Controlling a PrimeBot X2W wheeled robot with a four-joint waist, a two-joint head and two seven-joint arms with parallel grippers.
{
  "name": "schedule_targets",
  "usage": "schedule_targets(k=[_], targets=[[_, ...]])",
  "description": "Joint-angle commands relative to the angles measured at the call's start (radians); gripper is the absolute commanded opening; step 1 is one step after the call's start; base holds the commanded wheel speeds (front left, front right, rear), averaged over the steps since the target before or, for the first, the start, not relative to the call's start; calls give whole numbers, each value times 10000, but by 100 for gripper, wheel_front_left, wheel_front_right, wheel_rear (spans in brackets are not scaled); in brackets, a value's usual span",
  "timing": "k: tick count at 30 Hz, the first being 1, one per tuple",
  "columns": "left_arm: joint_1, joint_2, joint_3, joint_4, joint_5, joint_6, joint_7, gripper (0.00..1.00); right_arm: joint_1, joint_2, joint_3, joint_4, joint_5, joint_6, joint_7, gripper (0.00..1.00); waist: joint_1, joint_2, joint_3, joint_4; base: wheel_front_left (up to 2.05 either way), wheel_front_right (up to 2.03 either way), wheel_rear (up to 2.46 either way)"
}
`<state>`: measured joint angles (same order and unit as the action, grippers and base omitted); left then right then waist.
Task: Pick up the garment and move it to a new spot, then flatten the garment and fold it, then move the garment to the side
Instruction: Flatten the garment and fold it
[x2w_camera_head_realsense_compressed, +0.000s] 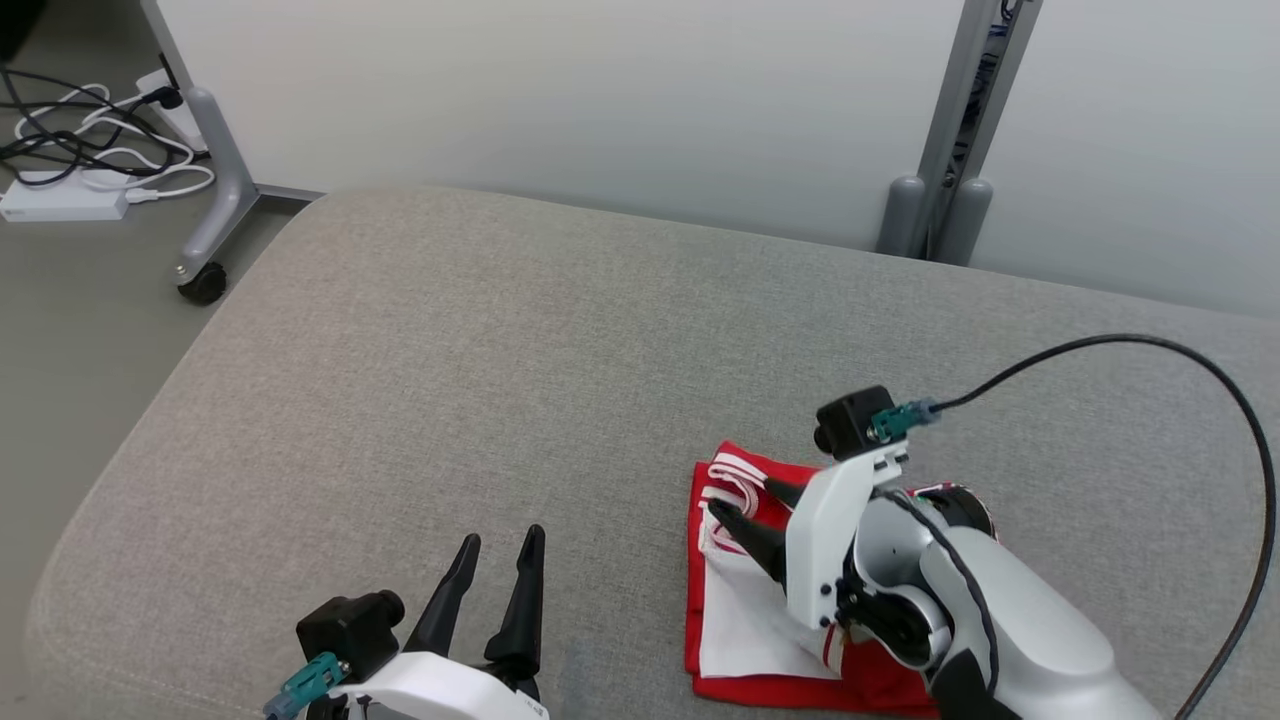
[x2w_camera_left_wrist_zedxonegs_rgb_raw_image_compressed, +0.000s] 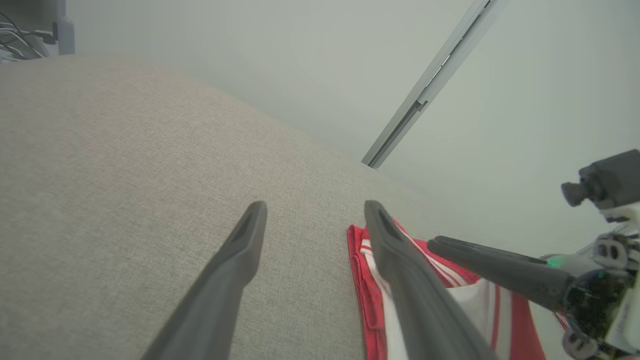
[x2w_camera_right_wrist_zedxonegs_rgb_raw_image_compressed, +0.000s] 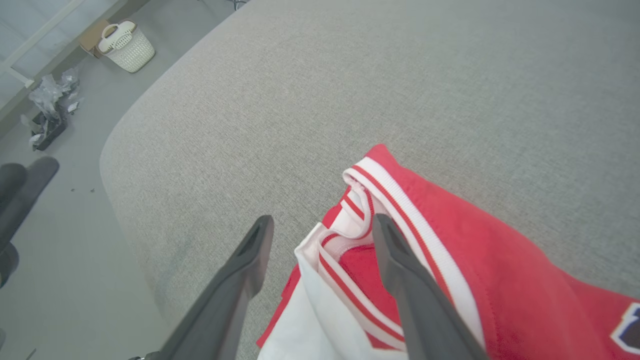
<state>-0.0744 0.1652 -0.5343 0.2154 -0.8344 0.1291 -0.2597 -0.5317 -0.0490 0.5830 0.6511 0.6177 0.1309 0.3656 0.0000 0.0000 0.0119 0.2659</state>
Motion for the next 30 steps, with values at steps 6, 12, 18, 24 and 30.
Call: schedule_targets(k=[6, 12, 18, 24, 30], targets=[[20, 145, -22, -147, 101, 143, 82, 100, -946, -41, 204, -161, 906, 0, -638, 100, 0, 0, -66, -330, 0, 0, 0], [92, 269, -2, -379, 133, 245, 104, 100, -1722, -51, -768, 171, 389, 0, -1307, 100, 0, 0, 36, -579, 0, 0, 0], [175, 372, 65, -589, 147, 356, 104, 100, -1428, -851, -2329, 263, -363, 1, -1685, 100, 0, 0, 224, -803, 0, 0, 0], [173, 464, 112, -706, 145, 427, 134, 100, -386, -1554, -2823, -649, -663, 1, -2023, 44, 0, 0, 399, -1069, 0, 0, 0], [49, 534, 104, -792, 168, 451, 179, 100, 934, -1650, -2641, -1821, -604, 1, -2098, 0, 0, 0, 513, -1160, 0, 0, 0]])
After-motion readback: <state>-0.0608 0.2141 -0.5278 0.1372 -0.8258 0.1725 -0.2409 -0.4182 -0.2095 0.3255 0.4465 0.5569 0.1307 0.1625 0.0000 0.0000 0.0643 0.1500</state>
